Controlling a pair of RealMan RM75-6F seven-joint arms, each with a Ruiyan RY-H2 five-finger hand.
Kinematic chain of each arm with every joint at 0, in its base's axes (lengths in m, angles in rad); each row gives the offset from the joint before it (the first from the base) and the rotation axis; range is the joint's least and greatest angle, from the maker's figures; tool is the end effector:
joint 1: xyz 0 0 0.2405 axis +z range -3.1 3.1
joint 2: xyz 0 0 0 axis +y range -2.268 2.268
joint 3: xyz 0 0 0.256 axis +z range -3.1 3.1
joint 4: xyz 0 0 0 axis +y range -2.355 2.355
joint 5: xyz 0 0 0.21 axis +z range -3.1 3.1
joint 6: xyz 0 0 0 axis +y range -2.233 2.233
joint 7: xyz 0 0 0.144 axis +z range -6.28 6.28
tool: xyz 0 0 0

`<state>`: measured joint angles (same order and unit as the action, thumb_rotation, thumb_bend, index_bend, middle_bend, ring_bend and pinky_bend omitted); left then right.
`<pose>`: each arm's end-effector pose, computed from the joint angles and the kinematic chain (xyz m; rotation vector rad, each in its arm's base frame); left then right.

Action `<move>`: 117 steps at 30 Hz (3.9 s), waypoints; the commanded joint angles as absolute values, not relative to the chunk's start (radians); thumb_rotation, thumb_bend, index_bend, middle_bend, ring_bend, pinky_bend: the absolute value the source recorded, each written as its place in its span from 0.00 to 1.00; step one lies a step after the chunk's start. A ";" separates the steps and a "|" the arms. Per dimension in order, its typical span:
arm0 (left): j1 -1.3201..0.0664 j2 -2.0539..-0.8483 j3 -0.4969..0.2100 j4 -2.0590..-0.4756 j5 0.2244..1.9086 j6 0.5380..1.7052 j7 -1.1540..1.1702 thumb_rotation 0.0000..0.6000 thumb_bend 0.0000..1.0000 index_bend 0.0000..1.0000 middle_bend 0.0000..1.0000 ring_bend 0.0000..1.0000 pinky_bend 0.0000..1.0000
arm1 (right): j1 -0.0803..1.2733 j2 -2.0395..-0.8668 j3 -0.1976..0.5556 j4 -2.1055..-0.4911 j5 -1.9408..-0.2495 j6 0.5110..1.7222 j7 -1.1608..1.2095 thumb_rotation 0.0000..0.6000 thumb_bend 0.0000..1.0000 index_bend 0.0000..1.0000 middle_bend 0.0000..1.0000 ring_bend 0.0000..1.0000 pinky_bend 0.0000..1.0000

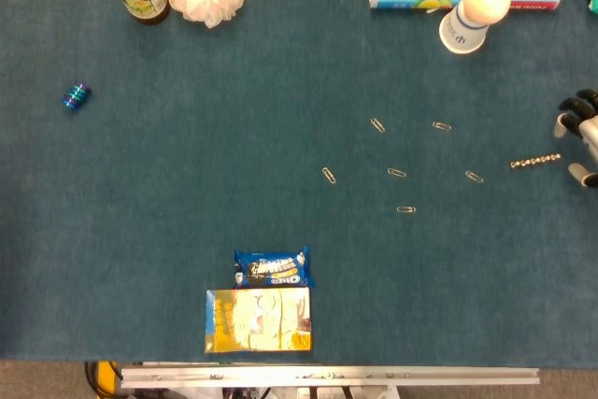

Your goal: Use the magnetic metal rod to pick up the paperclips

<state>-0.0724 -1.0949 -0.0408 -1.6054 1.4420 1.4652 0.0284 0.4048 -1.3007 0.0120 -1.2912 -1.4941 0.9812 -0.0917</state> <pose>-0.3258 0.1751 0.1673 -1.3586 -0.9099 -0.8085 -0.3246 -0.2725 0.0677 1.8787 -0.8491 0.5540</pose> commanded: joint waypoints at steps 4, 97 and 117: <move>-0.069 -1.095 -0.039 -1.607 1.447 1.472 0.031 1.00 0.12 0.40 0.47 0.39 0.57 | 0.413 -1.309 0.010 -1.288 -1.479 0.974 -0.119 1.00 0.23 0.41 0.24 0.14 0.31; -0.066 -1.079 -0.043 -1.616 1.410 1.438 0.027 1.00 0.12 0.40 0.47 0.39 0.57 | 0.465 -1.384 -0.001 -1.291 -1.295 0.901 -0.386 1.00 0.28 0.46 0.24 0.14 0.31; -0.070 -1.082 -0.045 -1.612 1.394 1.423 0.034 1.00 0.12 0.40 0.47 0.39 0.57 | 0.470 -1.393 -0.003 -1.292 -1.273 0.903 -0.421 1.00 0.28 0.46 0.24 0.14 0.31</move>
<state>-0.0702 -1.0821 -0.0451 -1.6118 1.3946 1.4232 0.0342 0.4696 -1.3925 -0.0035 -1.2917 -1.2728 0.9030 -0.4212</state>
